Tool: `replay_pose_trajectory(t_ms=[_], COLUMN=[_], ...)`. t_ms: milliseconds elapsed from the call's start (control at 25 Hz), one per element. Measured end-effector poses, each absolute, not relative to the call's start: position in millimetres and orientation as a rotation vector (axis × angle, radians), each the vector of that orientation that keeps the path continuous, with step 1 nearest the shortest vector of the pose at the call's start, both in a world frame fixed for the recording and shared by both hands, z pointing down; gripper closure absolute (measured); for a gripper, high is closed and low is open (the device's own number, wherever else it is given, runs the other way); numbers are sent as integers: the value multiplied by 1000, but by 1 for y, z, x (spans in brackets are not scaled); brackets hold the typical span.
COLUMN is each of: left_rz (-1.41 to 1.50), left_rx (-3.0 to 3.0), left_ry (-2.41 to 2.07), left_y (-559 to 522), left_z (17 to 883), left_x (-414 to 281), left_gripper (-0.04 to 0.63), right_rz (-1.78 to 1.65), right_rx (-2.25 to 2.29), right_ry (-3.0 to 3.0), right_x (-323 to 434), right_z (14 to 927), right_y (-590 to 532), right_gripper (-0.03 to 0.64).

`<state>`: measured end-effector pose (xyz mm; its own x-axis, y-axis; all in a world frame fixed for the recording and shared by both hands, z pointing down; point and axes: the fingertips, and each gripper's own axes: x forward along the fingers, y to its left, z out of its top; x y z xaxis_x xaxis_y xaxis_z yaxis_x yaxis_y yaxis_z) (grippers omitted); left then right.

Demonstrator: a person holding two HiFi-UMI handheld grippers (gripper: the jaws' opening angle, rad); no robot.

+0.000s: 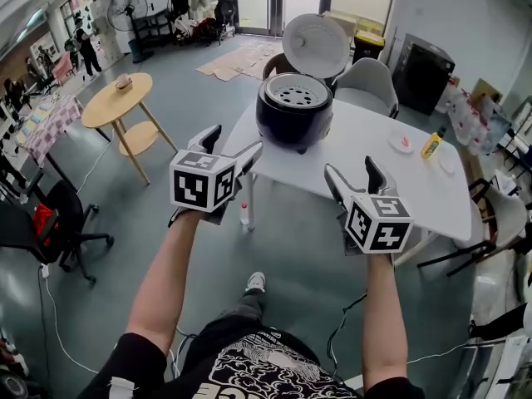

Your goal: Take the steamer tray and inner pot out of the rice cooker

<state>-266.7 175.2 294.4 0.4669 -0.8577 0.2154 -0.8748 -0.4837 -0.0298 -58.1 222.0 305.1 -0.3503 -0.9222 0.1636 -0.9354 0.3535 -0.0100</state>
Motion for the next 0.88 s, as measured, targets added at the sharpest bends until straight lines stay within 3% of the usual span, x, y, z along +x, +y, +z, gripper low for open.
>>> replay_pose_trajectory(t_ms=[320,880], left_rz=[301,301], left_rx=[2605,2612], left_ry=[-1550,-1456], left_y=[88,-191], left_z=[293,297], left_x=[-233,-243], left_gripper=[199,198], right_rz=[155,181], right_rx=[1658,1607], right_ry=[-2483,-2455], right_x=[-30,-59], right_z=[304,304], right_y=[131,-145], right_gripper=[230,230])
